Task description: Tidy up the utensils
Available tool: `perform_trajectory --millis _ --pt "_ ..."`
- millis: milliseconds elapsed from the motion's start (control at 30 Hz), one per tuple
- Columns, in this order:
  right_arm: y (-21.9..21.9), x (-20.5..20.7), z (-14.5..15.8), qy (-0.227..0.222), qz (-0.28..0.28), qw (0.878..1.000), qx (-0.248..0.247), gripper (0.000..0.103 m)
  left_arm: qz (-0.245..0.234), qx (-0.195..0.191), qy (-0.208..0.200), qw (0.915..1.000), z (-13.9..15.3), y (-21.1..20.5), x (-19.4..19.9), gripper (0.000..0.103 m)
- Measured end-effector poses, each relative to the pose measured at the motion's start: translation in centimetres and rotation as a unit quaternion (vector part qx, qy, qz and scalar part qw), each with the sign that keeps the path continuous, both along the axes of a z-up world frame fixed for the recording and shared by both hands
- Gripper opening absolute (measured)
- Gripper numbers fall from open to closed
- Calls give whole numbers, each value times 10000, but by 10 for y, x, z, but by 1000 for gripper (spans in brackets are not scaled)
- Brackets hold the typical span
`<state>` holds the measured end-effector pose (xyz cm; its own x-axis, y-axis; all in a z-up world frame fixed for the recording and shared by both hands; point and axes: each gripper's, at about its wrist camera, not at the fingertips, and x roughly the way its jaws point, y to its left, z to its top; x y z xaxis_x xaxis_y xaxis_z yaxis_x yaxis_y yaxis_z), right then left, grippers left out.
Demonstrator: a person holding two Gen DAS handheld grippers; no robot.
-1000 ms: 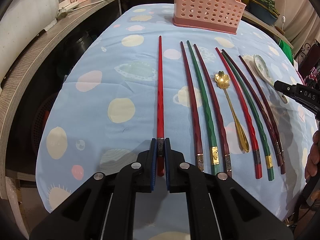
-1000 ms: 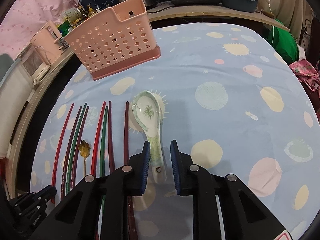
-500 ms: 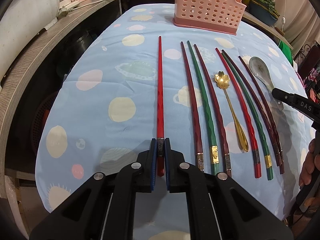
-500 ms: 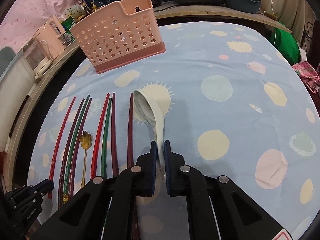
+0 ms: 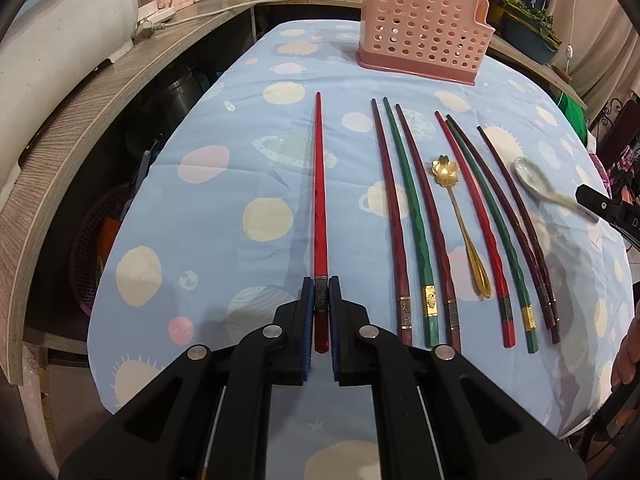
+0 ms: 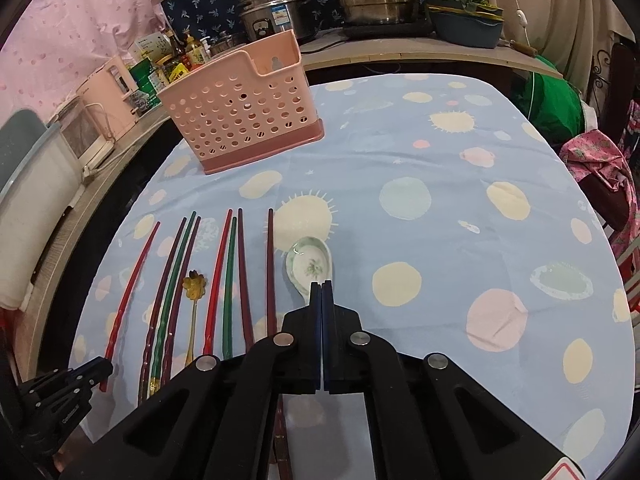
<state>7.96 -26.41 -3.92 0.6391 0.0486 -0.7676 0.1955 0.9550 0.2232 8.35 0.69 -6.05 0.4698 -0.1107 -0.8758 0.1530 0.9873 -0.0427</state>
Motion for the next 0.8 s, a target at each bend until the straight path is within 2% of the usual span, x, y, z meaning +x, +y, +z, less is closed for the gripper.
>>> perform_trajectory --millis 267,300,367,467,600,800 --pt "-2 -15 2 -37 -29 10000 39 1 -21 27 -59 10000 3 0 -7 7" --pt "-2 -17 1 -31 -38 10000 66 3 -22 46 -68 10000 3 0 -7 7" --pt "-2 -20 -3 23 -51 10000 77 16 -15 36 -41 10000 2 1 -8 7" --pt "-1 -22 -13 131 -21 9998 139 24 -17 48 -3 10000 -1 0 -9 7" --pt "0 -21 -23 220 40 9987 465 26 -26 65 10 10000 -3 -1 -9 7" --pt "10 -14 -36 378 165 9981 466 23 -10 84 62 9999 -6 -1 -7 7"
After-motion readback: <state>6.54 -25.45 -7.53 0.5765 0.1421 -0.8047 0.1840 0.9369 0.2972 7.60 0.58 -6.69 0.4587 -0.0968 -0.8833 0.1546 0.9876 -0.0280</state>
